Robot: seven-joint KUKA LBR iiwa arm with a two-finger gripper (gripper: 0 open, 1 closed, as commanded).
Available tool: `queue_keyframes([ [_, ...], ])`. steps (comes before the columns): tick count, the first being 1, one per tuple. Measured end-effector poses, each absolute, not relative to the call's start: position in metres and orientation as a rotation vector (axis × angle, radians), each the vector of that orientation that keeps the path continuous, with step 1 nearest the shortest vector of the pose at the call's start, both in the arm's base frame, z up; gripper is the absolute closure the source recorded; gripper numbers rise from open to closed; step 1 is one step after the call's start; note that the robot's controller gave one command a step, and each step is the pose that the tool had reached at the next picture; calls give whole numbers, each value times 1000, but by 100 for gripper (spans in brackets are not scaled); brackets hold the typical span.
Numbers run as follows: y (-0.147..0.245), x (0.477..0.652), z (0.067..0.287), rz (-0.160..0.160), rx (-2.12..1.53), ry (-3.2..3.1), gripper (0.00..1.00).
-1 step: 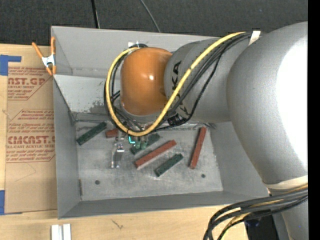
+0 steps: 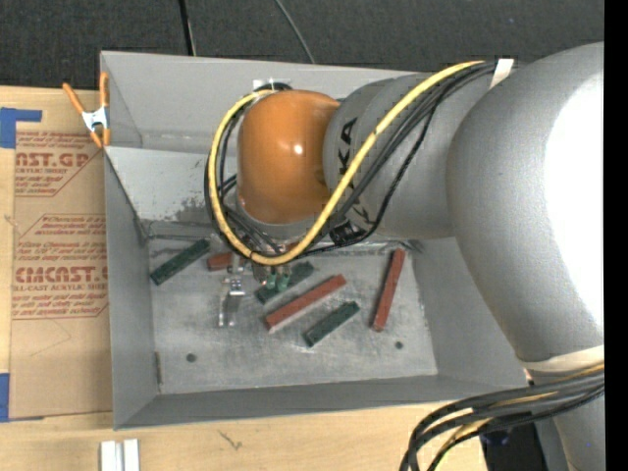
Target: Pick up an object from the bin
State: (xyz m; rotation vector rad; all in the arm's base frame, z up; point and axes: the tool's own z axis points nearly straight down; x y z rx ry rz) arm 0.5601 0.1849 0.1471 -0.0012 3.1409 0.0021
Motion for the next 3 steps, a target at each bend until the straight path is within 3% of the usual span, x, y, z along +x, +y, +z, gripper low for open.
queue_keyframes([
  [1, 172, 564, 129, 8, -118, 3130, 0],
  [2, 104, 541, 101, 1, -196, 3136, 0],
  [3, 83, 541, 95, -3, -196, 3136, 0],
])
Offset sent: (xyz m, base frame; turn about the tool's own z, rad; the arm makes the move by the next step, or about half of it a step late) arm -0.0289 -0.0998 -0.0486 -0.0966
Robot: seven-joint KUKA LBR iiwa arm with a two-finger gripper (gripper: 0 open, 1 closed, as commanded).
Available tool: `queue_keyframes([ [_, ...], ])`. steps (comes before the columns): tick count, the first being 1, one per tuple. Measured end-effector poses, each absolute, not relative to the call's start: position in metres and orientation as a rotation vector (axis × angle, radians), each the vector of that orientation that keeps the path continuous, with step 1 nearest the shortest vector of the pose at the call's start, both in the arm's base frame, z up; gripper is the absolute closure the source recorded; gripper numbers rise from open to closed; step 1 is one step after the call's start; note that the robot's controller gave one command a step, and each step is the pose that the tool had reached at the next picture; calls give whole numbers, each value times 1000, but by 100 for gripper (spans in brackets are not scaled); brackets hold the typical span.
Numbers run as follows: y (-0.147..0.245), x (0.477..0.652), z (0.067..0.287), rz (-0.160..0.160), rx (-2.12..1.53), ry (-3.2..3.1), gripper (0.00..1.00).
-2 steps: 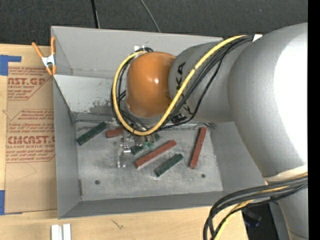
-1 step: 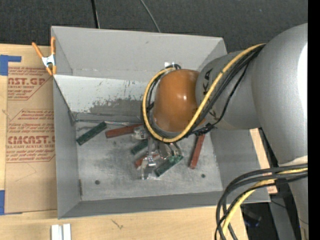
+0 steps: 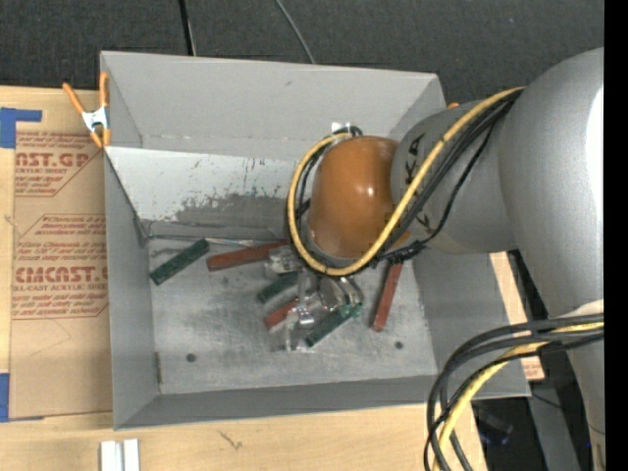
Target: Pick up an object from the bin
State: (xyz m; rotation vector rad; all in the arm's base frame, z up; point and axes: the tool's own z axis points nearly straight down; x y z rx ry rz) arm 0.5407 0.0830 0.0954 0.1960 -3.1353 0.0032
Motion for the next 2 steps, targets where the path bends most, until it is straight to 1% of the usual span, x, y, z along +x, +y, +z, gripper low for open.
queue_keyframes([
  [1, 52, 562, 74, -1, 387, -3112, 100],
  [2, 52, 563, 74, -1, 387, -3112, 100],
])
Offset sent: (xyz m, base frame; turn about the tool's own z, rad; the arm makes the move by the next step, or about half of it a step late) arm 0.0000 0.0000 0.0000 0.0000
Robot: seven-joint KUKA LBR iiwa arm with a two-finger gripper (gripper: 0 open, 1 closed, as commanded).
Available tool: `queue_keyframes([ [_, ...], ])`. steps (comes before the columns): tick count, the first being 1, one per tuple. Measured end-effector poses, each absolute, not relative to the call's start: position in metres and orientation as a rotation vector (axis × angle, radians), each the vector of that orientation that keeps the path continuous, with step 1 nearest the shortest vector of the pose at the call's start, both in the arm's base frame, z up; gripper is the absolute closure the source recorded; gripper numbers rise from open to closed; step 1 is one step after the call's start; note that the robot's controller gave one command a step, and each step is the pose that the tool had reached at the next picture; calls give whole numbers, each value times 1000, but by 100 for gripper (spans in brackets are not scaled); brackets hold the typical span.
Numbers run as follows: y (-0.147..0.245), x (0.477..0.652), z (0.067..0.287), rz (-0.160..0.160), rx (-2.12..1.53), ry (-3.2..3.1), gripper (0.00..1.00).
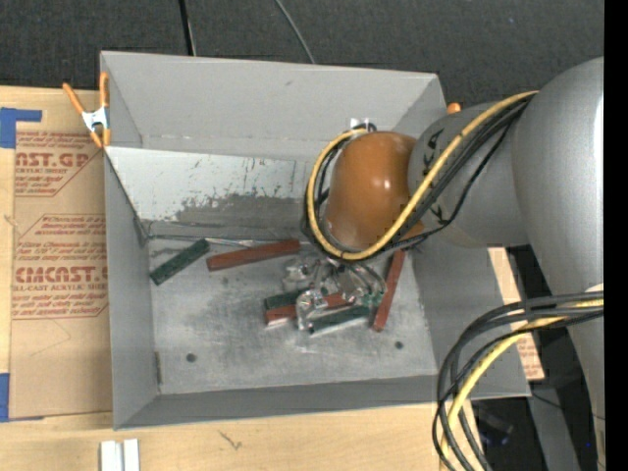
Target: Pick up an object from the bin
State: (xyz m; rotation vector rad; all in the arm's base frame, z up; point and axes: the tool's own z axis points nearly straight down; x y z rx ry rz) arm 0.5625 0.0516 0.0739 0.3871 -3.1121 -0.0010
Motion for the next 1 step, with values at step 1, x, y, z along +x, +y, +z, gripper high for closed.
queue_keyframes([
  [1, 50, 562, 228, -1, 354, -3126, 100],
])
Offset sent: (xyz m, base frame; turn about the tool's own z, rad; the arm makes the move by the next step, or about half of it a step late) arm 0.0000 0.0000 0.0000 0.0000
